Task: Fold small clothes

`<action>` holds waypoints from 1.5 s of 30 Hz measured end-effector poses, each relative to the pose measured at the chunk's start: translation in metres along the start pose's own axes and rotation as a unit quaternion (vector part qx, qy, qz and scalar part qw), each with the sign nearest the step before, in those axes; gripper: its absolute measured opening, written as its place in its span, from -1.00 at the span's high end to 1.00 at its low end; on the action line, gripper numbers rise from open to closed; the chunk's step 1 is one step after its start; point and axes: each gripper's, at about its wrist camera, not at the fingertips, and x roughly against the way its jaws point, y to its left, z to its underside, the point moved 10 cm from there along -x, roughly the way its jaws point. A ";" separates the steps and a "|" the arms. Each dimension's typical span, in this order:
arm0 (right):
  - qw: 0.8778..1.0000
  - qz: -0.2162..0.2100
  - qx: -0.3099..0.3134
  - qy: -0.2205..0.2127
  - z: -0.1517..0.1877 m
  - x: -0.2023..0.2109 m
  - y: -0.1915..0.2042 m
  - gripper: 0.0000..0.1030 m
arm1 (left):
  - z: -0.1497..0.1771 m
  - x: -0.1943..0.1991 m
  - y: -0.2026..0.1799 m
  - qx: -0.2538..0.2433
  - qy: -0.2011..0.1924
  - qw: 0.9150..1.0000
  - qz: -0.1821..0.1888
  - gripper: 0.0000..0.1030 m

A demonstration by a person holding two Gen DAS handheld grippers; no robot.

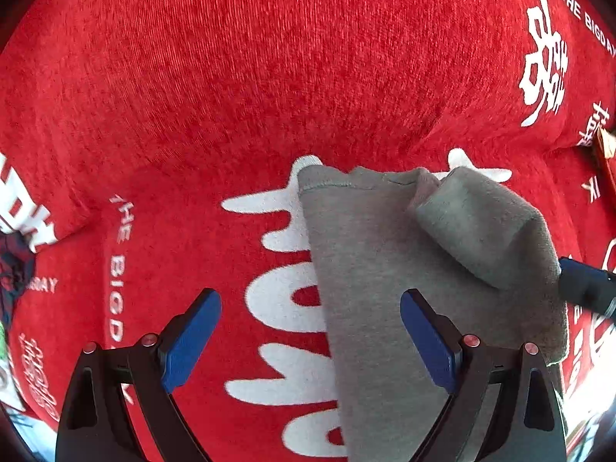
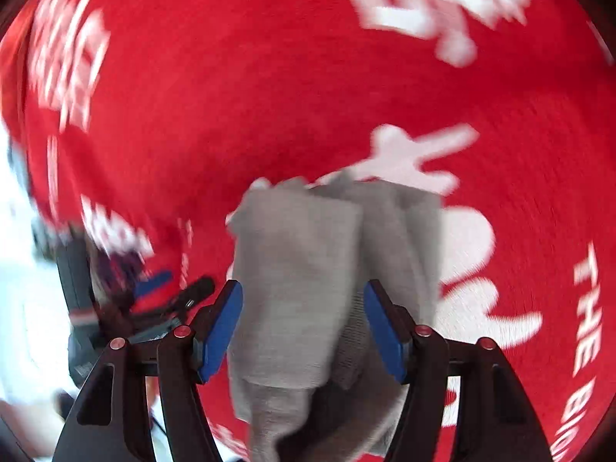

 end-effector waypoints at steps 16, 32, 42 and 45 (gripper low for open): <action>0.949 -0.042 -0.306 -0.062 0.069 0.044 -0.162 -0.43 | 0.008 -0.027 0.011 0.031 0.057 0.996 0.062 -0.84; 0.897 -0.217 -0.386 0.019 0.174 -0.060 0.001 -0.43 | -0.003 -0.051 0.001 -0.014 0.091 0.991 0.094 -0.84; 0.884 -0.215 -0.412 0.046 0.187 -0.081 0.004 0.81 | 0.015 -0.051 0.005 -0.056 0.074 0.995 0.048 -0.84; 0.905 -0.185 -0.376 0.066 0.190 -0.066 0.005 0.70 | 0.018 -0.049 0.006 -0.058 0.070 0.995 0.047 -0.84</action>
